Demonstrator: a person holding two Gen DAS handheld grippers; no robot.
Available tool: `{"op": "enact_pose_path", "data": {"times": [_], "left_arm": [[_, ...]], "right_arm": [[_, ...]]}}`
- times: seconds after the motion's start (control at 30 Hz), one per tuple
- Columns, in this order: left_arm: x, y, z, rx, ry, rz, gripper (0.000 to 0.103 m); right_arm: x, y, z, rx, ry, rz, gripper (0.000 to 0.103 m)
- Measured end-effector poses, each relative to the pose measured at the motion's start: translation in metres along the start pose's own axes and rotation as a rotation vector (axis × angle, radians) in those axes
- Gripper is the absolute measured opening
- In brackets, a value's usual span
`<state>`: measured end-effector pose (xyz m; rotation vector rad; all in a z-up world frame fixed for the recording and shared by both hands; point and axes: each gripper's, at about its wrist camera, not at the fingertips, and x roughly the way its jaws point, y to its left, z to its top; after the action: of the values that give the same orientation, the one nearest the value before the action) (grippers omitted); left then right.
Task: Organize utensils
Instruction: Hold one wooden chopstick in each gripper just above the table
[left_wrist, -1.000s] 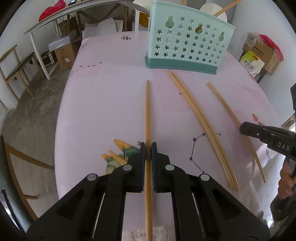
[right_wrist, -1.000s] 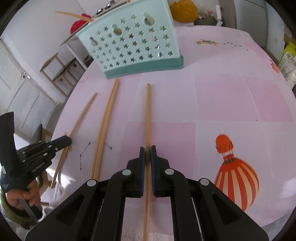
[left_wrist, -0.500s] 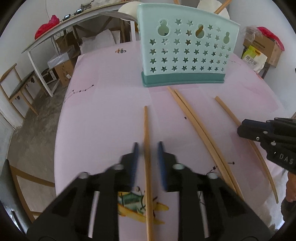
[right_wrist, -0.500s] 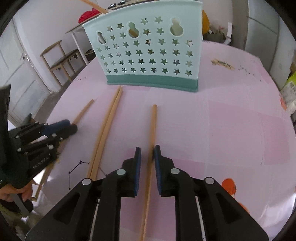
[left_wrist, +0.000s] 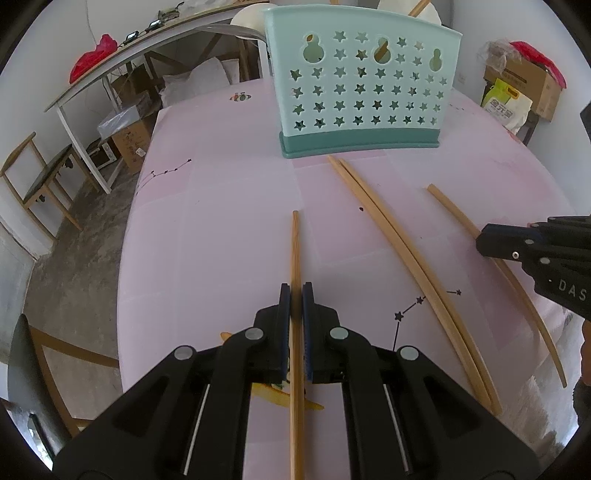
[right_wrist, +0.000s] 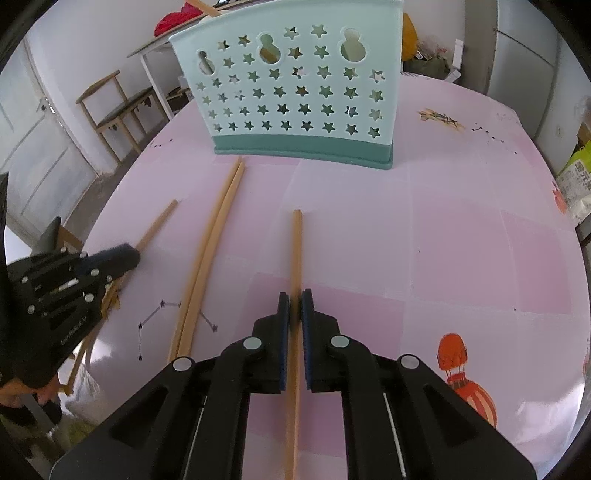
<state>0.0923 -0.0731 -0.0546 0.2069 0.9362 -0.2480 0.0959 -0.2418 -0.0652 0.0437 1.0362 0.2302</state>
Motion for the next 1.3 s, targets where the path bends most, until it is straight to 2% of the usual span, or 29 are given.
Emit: {"op": "enact_pose_path", "data": {"times": [0.27, 1.3], "left_arm": [[0.0010, 0.0024, 0.0003, -0.008, -0.003, -0.008, 0.005], [0.0023, 0.0008, 0.0024, -0.001, 0.001, 0.008, 0.005]], "right_arm": [[0.0038, -0.0027, 0.0074, 0.026, -0.018, 0.009, 0.008], [0.0023, -0.0012, 0.0030, 0.025, -0.013, 0.017, 0.008]]}}
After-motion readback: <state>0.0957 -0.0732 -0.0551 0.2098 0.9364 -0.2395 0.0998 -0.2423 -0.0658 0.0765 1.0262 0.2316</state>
